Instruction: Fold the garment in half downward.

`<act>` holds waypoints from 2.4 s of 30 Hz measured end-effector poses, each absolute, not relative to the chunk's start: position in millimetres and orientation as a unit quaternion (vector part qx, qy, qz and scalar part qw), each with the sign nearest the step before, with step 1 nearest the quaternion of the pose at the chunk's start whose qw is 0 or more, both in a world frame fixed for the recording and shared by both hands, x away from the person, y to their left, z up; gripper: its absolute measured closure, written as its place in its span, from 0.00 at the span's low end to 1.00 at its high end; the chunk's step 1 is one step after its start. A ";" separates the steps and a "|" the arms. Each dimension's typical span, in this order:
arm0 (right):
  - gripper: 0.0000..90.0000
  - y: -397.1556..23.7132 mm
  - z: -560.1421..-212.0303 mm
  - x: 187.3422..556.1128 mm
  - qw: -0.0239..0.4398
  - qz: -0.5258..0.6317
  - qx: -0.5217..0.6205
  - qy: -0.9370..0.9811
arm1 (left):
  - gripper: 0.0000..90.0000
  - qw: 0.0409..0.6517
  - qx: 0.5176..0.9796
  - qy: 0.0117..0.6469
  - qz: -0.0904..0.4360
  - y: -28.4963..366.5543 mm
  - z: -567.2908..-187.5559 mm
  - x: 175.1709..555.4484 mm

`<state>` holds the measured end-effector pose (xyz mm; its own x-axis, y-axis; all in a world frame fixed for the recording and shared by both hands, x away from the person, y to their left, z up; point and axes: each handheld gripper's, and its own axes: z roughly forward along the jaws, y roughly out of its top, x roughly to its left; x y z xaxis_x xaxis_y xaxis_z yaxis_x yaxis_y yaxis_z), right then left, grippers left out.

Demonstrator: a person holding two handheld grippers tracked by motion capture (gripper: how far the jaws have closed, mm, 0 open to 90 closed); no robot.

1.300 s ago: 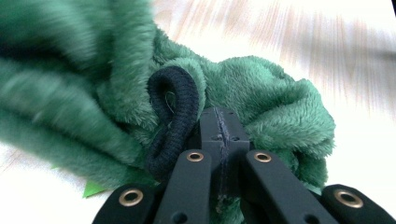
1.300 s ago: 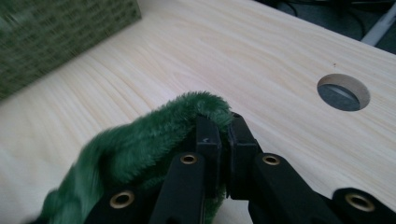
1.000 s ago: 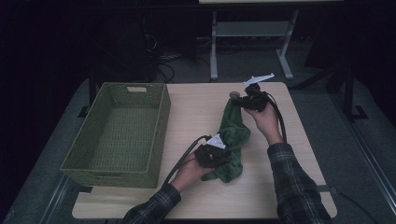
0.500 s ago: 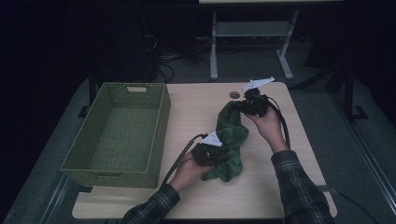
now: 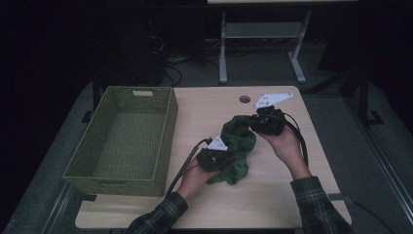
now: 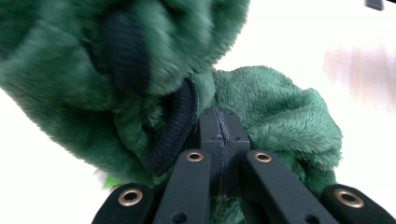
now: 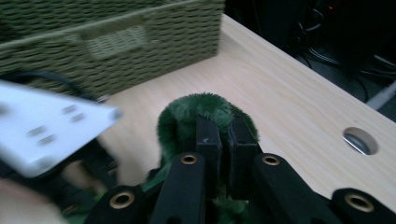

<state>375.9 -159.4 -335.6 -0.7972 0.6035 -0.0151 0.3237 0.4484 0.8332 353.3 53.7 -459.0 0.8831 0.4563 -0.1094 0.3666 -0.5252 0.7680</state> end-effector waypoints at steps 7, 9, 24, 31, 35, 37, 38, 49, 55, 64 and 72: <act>0.96 -153.1 -343.9 349.0 0.155 0.445 0.253 0.845 | 0.93 0.443 0.859 0.252 0.051 59.9 -457.1 355.7; 0.96 -154.3 -348.7 345.4 0.148 0.448 0.252 0.845 | 0.88 0.450 0.852 0.260 0.054 61.6 -454.1 352.3; 0.96 -157.9 -366.0 327.4 0.113 0.465 0.228 0.848 | 0.62 0.466 0.824 0.292 0.138 94.1 -403.0 333.6; 0.96 -151.7 -361.8 325.9 0.104 0.471 0.218 0.848 | 0.64 0.476 0.821 0.278 0.147 86.1 -392.5 343.3; 0.96 -148.4 -362.1 325.5 0.101 0.473 0.214 0.849 | 0.93 0.464 0.831 0.267 0.152 86.0 -393.4 341.2; 0.96 -148.5 -363.2 324.1 0.098 0.472 0.214 0.850 | 0.96 0.467 0.830 0.267 0.150 88.5 -395.2 335.3; 0.96 -149.1 -364.0 322.6 0.094 0.469 0.214 0.852 | 0.96 0.461 0.833 0.264 0.154 90.3 -396.3 332.1; 0.88 -153.9 -400.4 295.4 0.061 0.434 0.216 0.873 | 0.96 0.423 0.864 0.243 0.128 98.2 -423.8 306.7; 0.78 -176.0 -391.7 284.3 0.081 0.450 0.230 0.859 | 0.96 0.420 0.865 0.245 0.128 101.0 -426.5 306.4; 0.69 -193.9 -375.8 329.8 0.119 0.439 0.301 0.838 | 0.96 0.426 0.862 0.241 0.129 98.7 -425.6 305.7; 0.86 -171.1 -391.1 357.7 0.099 0.378 0.302 0.870 | 0.96 0.423 0.865 0.237 0.128 101.5 -424.3 305.7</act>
